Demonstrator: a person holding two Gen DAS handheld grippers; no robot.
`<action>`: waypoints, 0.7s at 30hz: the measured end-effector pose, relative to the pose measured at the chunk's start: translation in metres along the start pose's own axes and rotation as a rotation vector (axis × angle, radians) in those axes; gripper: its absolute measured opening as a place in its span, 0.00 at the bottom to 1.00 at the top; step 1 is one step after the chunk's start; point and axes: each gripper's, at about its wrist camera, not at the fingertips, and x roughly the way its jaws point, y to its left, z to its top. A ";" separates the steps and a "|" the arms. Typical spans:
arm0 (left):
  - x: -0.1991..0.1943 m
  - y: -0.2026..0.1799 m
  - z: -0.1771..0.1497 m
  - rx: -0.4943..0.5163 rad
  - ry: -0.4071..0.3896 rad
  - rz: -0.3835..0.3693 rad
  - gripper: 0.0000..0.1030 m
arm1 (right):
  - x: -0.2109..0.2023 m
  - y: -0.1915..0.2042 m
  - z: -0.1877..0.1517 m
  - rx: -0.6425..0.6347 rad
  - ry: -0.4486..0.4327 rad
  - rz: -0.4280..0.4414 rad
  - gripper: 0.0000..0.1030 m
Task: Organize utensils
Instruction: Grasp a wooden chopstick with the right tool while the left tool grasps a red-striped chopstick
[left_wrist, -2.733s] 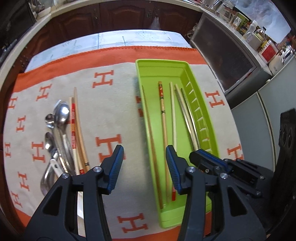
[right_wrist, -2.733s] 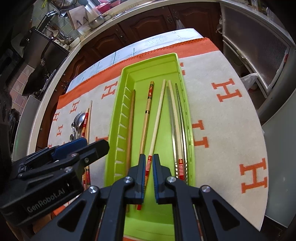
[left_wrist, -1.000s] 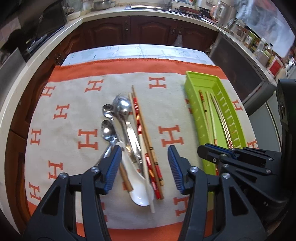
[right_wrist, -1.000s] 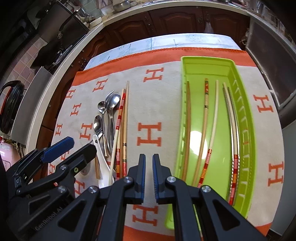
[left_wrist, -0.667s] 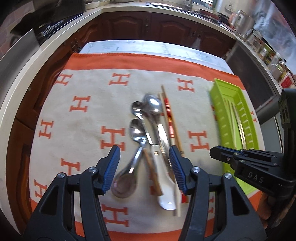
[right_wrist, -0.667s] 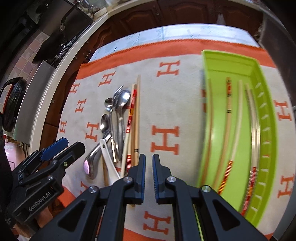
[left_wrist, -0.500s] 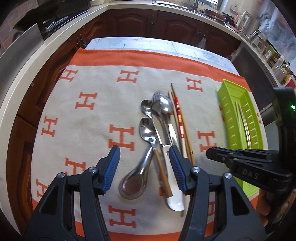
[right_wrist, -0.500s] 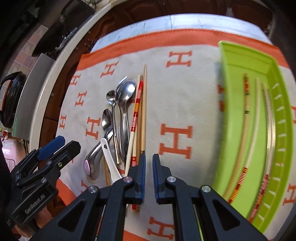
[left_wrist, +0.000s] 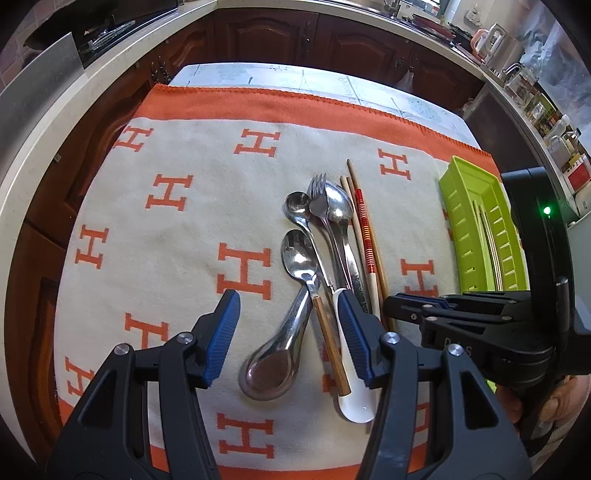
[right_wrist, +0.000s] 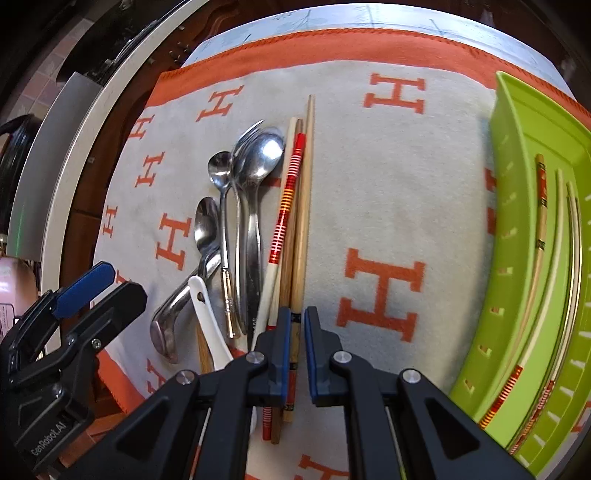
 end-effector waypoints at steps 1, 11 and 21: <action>0.000 0.000 0.000 -0.001 0.001 -0.001 0.50 | 0.000 0.002 0.001 -0.009 -0.004 -0.012 0.07; 0.001 0.002 0.001 -0.006 0.004 -0.004 0.50 | 0.010 0.024 0.009 -0.114 -0.015 -0.155 0.07; 0.014 -0.022 0.011 0.057 0.046 -0.028 0.50 | 0.000 -0.008 0.002 0.014 -0.059 -0.064 0.07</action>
